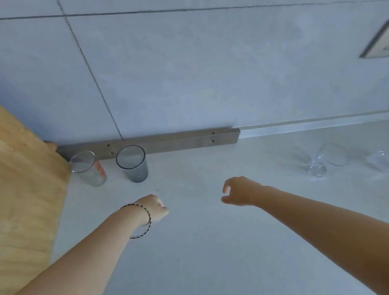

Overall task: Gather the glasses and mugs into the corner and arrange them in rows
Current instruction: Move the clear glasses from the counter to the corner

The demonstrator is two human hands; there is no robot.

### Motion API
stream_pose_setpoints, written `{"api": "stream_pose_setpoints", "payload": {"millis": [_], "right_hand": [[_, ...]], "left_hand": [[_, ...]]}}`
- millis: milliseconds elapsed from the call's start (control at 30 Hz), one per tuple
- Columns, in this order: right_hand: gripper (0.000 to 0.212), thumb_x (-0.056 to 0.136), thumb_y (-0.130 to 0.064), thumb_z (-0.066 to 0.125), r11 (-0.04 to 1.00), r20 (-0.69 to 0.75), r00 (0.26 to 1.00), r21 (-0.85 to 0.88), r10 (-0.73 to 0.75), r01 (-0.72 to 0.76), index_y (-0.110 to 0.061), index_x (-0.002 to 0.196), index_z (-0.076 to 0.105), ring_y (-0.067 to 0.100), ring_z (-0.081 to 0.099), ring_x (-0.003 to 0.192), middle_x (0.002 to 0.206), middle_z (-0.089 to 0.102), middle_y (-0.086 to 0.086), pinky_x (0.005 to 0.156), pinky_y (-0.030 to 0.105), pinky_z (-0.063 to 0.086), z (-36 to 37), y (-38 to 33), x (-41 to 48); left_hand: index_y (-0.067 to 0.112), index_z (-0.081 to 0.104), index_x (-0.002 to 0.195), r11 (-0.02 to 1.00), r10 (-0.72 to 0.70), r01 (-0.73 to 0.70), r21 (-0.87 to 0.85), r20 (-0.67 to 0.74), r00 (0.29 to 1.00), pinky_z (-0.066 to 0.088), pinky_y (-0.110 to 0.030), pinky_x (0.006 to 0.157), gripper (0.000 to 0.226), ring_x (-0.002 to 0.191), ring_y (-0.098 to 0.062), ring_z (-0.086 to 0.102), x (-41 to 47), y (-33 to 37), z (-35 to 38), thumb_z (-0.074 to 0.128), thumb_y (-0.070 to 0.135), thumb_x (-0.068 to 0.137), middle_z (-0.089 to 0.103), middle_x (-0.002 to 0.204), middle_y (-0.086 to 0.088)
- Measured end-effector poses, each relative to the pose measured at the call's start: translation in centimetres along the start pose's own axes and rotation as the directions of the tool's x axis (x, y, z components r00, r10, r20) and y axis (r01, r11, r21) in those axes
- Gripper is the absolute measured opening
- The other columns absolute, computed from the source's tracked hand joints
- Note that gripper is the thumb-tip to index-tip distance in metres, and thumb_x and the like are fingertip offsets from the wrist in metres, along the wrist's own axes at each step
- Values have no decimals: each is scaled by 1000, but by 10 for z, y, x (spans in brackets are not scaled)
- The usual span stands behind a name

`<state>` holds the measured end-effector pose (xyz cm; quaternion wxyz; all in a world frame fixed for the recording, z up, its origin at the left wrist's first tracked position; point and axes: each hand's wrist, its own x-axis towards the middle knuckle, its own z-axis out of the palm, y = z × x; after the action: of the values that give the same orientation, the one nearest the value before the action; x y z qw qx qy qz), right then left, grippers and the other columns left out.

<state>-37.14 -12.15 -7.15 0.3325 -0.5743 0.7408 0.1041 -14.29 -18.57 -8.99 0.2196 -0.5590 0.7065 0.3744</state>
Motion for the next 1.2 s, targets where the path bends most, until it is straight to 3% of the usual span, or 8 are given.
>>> {"api": "stream_pose_setpoints", "payload": {"millis": [100,233,300,500,667,800,933,1200], "right_hand": [[35,91,-28,52,995,-72,993,45,94,-91,-15,123,57,22,52,122,132,56,3,99,32,42,-11,81,-23],[32,90,-25,53,984,-248,954,88,171,-154,-16,120,59,25,54,118,129,56,7,98,33,44,-34,182,-43],[35,90,-24,53,985,-325,930,72,174,-159,-16,124,57,27,47,125,133,49,8,100,35,41,-48,221,-48],[72,82,-34,66,986,-349,924,1,157,-167,-15,143,33,31,31,135,147,28,11,106,39,34,-73,288,-30],[96,74,-41,75,976,-245,952,161,183,-147,-9,146,19,34,41,130,143,33,14,99,41,41,-66,298,-7],[100,75,-45,74,937,-271,933,319,236,-144,-7,147,16,32,42,131,144,32,13,102,40,40,-65,299,3],[89,70,-44,77,930,-313,912,333,267,-158,-6,138,32,31,49,123,136,41,11,95,39,44,-65,296,5],[93,61,-42,83,969,-275,949,231,154,-90,-11,136,37,28,50,123,135,44,8,99,36,43,-46,215,-9]], "left_hand": [[17,41,73,1000,23,-23,12,23,999,22,-25,53,13,66,-21,46,-4,60,21,40,17,86,53,78,-7],[18,41,77,999,32,-33,24,45,998,26,-23,55,12,73,-22,57,-13,139,50,40,18,89,50,87,-5],[16,47,86,1000,11,-12,3,54,999,30,-21,56,9,76,-22,59,-16,172,64,41,21,90,59,93,-8],[14,50,92,989,-68,75,-125,62,996,33,-21,56,12,81,-20,60,-16,232,87,41,21,92,58,94,-3],[15,52,101,974,-148,153,-167,43,988,35,-22,58,15,80,-18,60,-21,243,88,43,24,93,57,80,6],[14,52,101,961,-192,193,-198,25,981,34,-22,58,15,83,-20,60,-21,237,85,43,23,93,58,85,2],[15,53,100,951,-212,214,-222,34,977,36,-22,58,15,82,-19,60,-21,225,84,43,23,93,57,82,4],[14,53,99,951,-196,204,-231,54,979,37,-23,58,16,83,-20,59,-25,170,77,42,22,91,59,95,-3]]}}
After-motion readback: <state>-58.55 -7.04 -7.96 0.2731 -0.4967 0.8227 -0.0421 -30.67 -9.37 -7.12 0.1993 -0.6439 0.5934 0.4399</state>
